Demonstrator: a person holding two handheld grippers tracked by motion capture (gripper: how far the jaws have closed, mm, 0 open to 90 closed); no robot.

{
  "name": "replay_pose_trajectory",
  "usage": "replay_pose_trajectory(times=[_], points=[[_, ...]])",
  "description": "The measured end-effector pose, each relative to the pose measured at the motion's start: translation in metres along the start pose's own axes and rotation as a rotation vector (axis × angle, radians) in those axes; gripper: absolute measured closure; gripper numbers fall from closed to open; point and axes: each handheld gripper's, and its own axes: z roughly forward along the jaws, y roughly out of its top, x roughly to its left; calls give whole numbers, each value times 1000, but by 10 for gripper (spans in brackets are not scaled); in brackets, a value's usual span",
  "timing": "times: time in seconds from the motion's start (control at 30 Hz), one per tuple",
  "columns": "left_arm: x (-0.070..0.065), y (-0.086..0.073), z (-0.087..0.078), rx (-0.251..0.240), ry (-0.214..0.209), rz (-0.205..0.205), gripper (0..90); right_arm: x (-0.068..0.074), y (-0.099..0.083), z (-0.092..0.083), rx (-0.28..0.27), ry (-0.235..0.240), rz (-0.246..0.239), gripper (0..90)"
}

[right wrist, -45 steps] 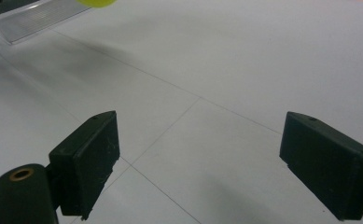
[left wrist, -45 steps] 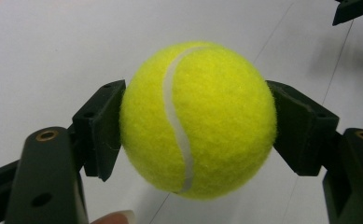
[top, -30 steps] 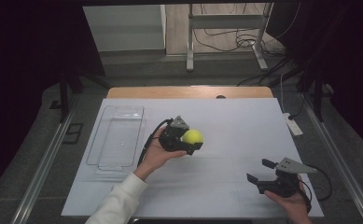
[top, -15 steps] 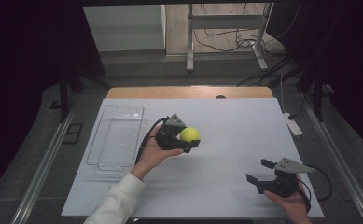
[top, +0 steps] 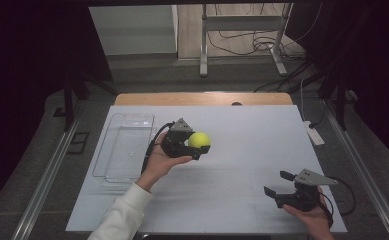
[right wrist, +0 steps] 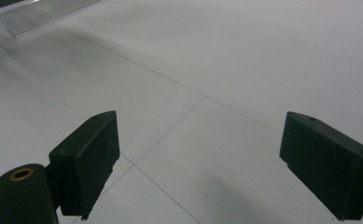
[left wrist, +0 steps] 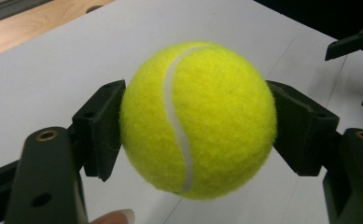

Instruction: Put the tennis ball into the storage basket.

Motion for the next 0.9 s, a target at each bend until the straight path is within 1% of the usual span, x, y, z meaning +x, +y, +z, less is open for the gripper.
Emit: replay_pose_trajectory(times=[0.47, 0.9], points=[[4, 0, -9, -26, 18, -12, 266, 0, 1, 2, 0, 4, 0, 124], [8, 2, -20, -71, 39, -26, 266, 0, 1, 2, 0, 2, -2, 125]])
